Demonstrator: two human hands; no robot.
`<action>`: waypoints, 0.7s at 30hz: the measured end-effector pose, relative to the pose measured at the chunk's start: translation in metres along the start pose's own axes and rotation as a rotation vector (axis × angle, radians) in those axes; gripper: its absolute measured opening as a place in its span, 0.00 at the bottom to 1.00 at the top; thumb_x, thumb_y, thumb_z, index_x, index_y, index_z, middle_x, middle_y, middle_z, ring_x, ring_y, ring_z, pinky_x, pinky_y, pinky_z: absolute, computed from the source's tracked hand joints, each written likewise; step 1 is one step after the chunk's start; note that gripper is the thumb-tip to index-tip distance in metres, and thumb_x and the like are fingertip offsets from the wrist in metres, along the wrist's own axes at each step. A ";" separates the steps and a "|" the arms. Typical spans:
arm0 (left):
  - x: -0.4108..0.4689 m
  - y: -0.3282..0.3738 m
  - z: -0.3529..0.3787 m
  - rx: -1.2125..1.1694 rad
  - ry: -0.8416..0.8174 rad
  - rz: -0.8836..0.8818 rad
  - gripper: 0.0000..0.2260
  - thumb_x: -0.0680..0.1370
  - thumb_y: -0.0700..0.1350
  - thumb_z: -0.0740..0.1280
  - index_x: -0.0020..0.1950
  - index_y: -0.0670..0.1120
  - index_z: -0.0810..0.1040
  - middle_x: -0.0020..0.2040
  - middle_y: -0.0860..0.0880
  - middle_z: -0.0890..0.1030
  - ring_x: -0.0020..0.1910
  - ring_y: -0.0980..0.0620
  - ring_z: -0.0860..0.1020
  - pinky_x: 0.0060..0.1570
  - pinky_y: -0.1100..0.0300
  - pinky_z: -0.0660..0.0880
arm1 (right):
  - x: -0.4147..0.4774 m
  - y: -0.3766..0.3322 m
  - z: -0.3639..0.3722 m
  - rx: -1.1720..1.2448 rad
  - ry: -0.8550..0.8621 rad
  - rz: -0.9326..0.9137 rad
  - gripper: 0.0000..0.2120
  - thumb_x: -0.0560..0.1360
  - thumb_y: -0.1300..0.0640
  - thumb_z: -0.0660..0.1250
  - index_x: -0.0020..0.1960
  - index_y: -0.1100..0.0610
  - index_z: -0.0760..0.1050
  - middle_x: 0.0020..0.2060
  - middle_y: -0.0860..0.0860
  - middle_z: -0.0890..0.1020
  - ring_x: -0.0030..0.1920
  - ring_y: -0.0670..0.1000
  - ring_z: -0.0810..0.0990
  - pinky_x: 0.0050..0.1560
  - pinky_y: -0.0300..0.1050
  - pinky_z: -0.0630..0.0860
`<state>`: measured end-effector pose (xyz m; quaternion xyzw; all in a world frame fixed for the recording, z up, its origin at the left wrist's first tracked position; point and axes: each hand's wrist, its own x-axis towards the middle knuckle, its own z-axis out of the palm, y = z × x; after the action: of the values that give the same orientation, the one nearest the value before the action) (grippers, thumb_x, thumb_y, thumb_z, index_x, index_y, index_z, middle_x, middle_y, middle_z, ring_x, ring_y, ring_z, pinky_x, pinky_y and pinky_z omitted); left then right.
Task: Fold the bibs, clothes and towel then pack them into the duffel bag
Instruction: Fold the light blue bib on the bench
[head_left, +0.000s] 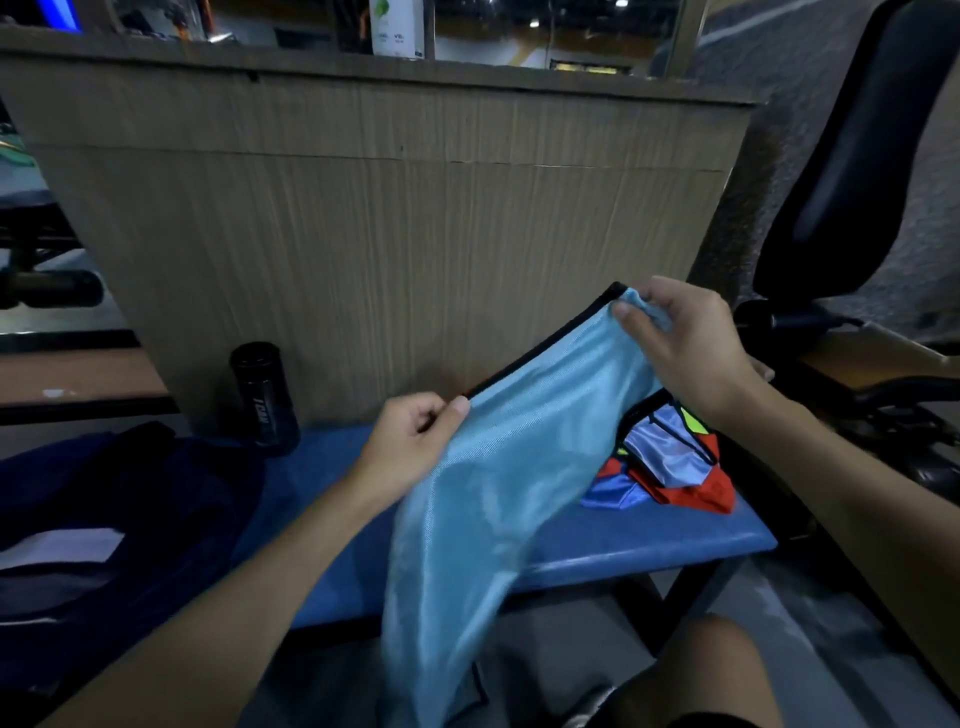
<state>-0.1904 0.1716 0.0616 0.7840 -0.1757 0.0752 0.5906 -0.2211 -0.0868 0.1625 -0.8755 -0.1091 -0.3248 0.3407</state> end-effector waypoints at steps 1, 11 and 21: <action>0.006 0.000 -0.008 0.034 0.016 0.004 0.21 0.80 0.48 0.67 0.33 0.37 0.70 0.26 0.50 0.65 0.27 0.56 0.62 0.27 0.61 0.58 | -0.001 0.003 0.003 0.006 0.006 0.020 0.16 0.79 0.56 0.66 0.37 0.63 0.70 0.29 0.51 0.68 0.30 0.44 0.65 0.30 0.41 0.63; 0.080 0.063 -0.077 0.767 0.030 0.264 0.20 0.77 0.64 0.64 0.36 0.49 0.77 0.32 0.52 0.78 0.34 0.54 0.76 0.37 0.55 0.72 | 0.012 0.027 0.043 0.375 0.136 0.239 0.13 0.79 0.53 0.66 0.45 0.63 0.77 0.36 0.65 0.77 0.35 0.54 0.75 0.35 0.55 0.75; 0.175 0.022 0.033 1.096 -0.207 0.286 0.23 0.79 0.66 0.58 0.42 0.48 0.78 0.38 0.50 0.80 0.43 0.45 0.78 0.38 0.56 0.67 | 0.018 0.150 0.046 0.368 0.197 0.471 0.08 0.78 0.57 0.68 0.42 0.60 0.78 0.34 0.55 0.79 0.35 0.49 0.78 0.35 0.46 0.75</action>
<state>-0.0388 0.1023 0.1289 0.9473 -0.2724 0.1573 0.0615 -0.1227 -0.1681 0.0693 -0.7648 0.0735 -0.2949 0.5682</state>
